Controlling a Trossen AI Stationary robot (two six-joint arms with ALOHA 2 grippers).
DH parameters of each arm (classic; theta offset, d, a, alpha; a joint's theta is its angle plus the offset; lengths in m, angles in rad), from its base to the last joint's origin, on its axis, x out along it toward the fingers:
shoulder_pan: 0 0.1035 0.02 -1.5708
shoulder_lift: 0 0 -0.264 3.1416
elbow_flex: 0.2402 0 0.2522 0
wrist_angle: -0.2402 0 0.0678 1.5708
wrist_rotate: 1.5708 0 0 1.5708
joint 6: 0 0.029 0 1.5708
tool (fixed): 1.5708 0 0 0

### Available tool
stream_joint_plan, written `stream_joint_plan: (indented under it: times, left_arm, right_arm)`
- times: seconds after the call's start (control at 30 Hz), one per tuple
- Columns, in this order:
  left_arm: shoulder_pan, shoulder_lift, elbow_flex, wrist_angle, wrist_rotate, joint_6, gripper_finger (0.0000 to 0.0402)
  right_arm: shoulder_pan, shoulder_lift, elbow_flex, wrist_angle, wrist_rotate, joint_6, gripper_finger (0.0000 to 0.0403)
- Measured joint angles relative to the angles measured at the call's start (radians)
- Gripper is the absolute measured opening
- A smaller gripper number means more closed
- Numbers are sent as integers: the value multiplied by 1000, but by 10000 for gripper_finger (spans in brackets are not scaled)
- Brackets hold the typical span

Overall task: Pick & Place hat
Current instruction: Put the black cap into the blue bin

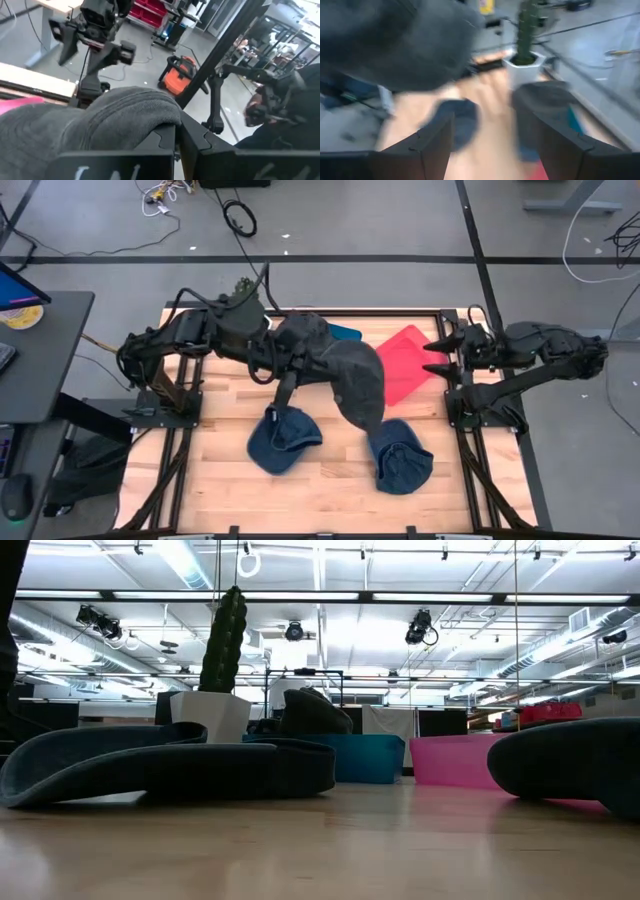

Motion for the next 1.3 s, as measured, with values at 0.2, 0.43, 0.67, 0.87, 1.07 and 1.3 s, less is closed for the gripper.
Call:
stream_joint_plan:
  times: [0.2,0.43,0.67,0.87,1.07,1.3]
  left_arm:
    - [-12,0,0,35,-7,98,4]
    - [-26,0,0,69,-10,154,4]
    - [-62,0,0,14,-14,143,4]
    - [-110,1,0,-64,-73,114,4]
    - [-148,1,0,-64,-115,120,4]
    - [-153,1,0,-61,-130,119,4]
  right_arm:
    - [-1,40,0,80,-139,168,262]
    - [-3,141,0,123,-203,212,262]
    - [-115,202,0,118,-335,90,260]
    - [-293,240,-61,137,-434,25,244]
    - [-446,240,-305,540,-891,240,222]
    - [-474,278,-626,1523,-1110,783,207]
